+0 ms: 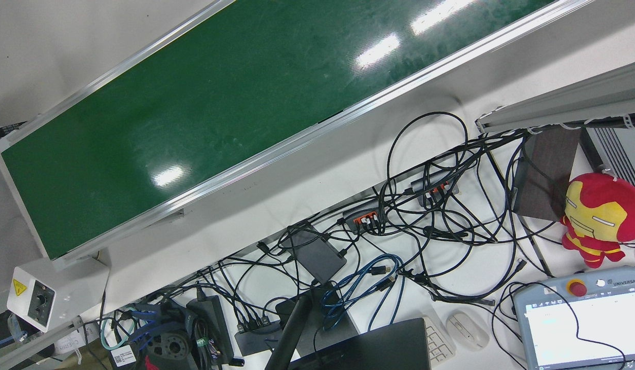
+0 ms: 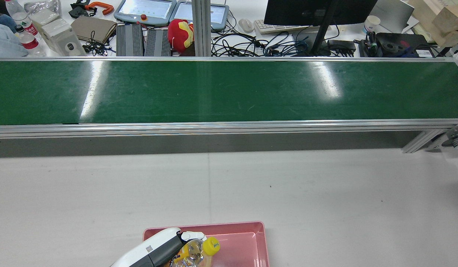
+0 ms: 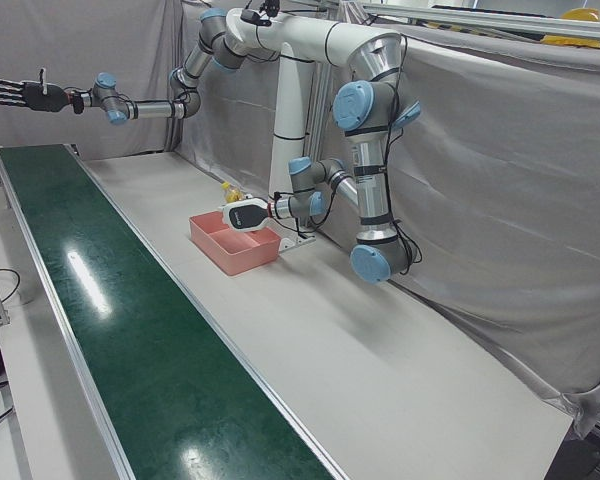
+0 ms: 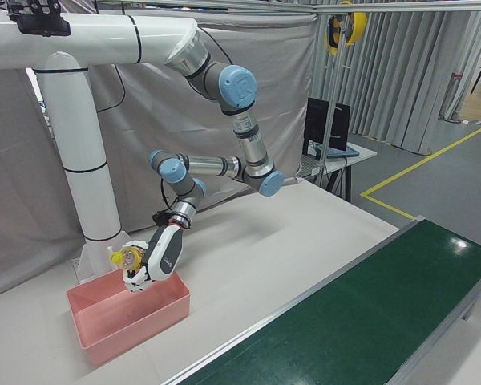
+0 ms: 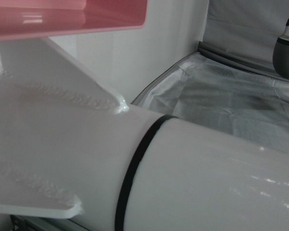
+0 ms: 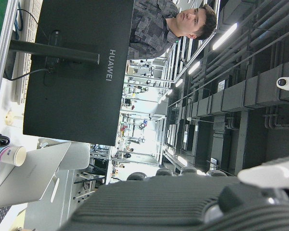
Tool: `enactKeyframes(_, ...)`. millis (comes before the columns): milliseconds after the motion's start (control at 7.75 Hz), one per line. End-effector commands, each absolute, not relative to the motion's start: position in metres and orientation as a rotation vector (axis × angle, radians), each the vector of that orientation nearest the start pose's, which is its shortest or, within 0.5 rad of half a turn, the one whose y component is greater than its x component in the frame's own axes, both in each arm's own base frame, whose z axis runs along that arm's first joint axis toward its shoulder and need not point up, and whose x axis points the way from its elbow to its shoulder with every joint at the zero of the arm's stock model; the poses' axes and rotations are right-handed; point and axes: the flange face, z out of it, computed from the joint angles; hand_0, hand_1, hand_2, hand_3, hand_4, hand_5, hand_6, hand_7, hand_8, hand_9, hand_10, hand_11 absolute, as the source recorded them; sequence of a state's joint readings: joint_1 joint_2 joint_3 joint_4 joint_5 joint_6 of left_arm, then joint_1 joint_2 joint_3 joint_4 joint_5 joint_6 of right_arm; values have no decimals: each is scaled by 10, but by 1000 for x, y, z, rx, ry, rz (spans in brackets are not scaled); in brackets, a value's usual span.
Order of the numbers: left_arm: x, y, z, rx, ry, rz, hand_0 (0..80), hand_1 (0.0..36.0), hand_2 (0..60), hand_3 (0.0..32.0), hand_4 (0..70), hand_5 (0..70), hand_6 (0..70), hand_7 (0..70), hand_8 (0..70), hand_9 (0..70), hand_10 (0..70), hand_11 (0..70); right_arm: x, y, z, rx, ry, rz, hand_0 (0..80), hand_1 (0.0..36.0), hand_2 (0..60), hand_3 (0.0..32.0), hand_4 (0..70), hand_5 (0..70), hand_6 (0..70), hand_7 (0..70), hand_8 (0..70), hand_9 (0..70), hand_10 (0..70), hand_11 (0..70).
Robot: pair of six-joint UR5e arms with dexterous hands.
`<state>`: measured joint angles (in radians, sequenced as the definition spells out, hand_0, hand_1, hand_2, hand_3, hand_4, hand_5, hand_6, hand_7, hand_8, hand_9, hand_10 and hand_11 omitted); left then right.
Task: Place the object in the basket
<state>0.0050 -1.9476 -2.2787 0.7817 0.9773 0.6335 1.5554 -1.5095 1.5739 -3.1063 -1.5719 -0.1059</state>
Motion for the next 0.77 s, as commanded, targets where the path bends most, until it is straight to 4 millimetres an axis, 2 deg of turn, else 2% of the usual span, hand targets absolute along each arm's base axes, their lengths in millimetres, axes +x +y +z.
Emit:
enactKeyframes(0,446,-186,282,-489,1922,-1174,418,0,0,0,0,366,0,46,164,201,187,276,125,-528,651,-107,2390,-2161,0,0,0,0,0,0,0,0,0,0,0,0)
enactKeyframes(129,445,-186,281,-492,1924,-1173,385,0,0,0,0,311,0,34,144,175,144,211,125,-528,651,-107,2390,-2161,0,0,0,0,0,0,0,0,0,0,0,0)
enactKeyframes(258,444,-188,281,-489,1929,-1177,140,0,0,12,0,255,0,22,122,146,109,154,125,-528,651,-107,2390,-2161,0,0,0,0,0,0,0,0,0,0,0,0)
enactKeyframes(387,444,-191,279,-493,1940,-1180,0,0,0,40,0,210,0,12,104,124,90,120,125,-528,651,-107,2390,-2161,0,0,0,0,0,0,0,0,0,0,0,0)
enactKeyframes(516,442,-191,278,-498,1946,-1182,0,0,0,36,0,203,0,12,98,118,84,110,125,-528,651,-107,2390,-2161,0,0,0,0,0,0,0,0,0,0,0,0)
enactKeyframes(645,441,-192,277,-497,1948,-1183,0,0,0,48,0,194,0,10,92,112,76,100,125,-528,651,-107,2390,-2161,0,0,0,0,0,0,0,0,0,0,0,0)
